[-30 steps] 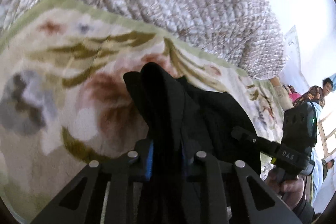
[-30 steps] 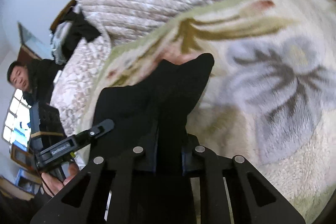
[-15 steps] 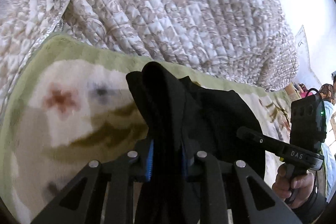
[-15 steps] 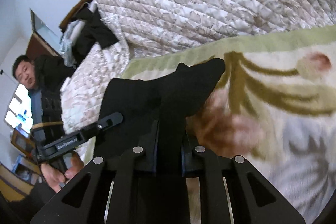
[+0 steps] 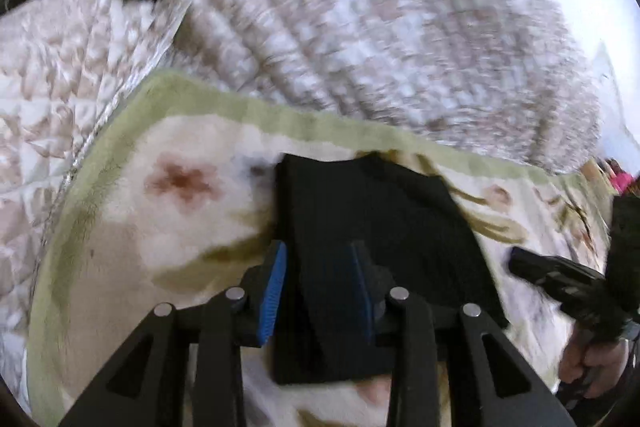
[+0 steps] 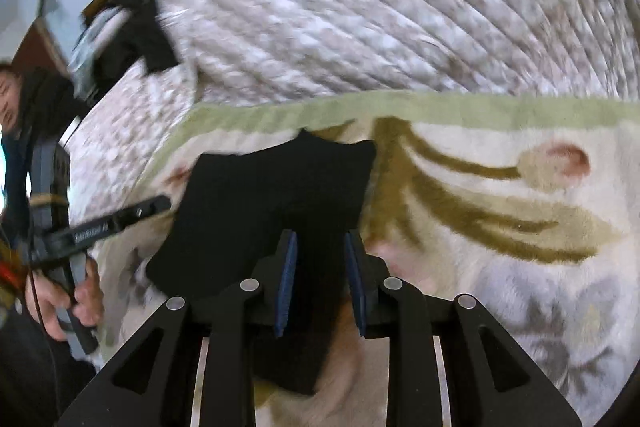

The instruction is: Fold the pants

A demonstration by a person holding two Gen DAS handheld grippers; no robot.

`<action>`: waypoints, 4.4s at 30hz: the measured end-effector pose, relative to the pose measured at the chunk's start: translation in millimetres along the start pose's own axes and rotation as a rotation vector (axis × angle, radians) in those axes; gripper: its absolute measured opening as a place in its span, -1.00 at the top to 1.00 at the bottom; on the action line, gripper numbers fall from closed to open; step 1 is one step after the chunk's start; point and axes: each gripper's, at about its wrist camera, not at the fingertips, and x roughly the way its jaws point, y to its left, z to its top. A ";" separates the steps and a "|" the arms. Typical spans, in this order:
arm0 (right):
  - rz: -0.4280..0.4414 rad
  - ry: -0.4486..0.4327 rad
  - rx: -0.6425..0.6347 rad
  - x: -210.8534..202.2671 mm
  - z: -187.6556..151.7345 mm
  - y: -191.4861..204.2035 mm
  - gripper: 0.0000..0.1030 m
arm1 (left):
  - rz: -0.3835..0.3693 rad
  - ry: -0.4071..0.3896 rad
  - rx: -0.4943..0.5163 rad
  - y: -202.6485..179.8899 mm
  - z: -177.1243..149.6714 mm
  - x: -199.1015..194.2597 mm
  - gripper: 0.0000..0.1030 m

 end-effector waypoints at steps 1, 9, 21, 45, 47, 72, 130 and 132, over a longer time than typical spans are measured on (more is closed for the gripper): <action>-0.007 0.008 -0.046 -1.7 -9.5 11.5 0.52 | 0.005 -0.005 0.014 -8.8 -6.8 -5.3 0.34; -0.049 0.089 -0.101 15.5 -37.8 21.3 0.55 | 0.037 0.067 0.054 -23.3 -42.4 2.8 0.34; -0.063 0.066 -0.055 70.8 47.1 -9.5 0.55 | 0.106 0.089 0.068 -10.0 40.0 83.6 0.34; -0.054 -0.006 -0.060 -25.2 -29.3 34.3 0.48 | 0.306 -0.033 0.093 -68.1 -41.3 -28.6 0.23; -0.058 -0.003 -0.054 -27.1 -35.5 34.9 0.48 | 0.308 -0.034 0.092 -65.8 -49.7 -30.5 0.22; -0.123 0.003 -0.074 -35.3 -80.9 42.1 0.25 | 0.281 0.063 0.082 -63.2 -100.5 -20.5 0.13; -0.210 0.058 -0.093 -5.6 -107.9 23.7 0.08 | 0.278 0.110 0.100 -56.8 -108.5 5.7 -0.41; -0.211 0.058 -0.094 -6.0 -107.7 23.3 0.08 | 0.277 0.111 0.098 -56.5 -108.1 5.8 -0.41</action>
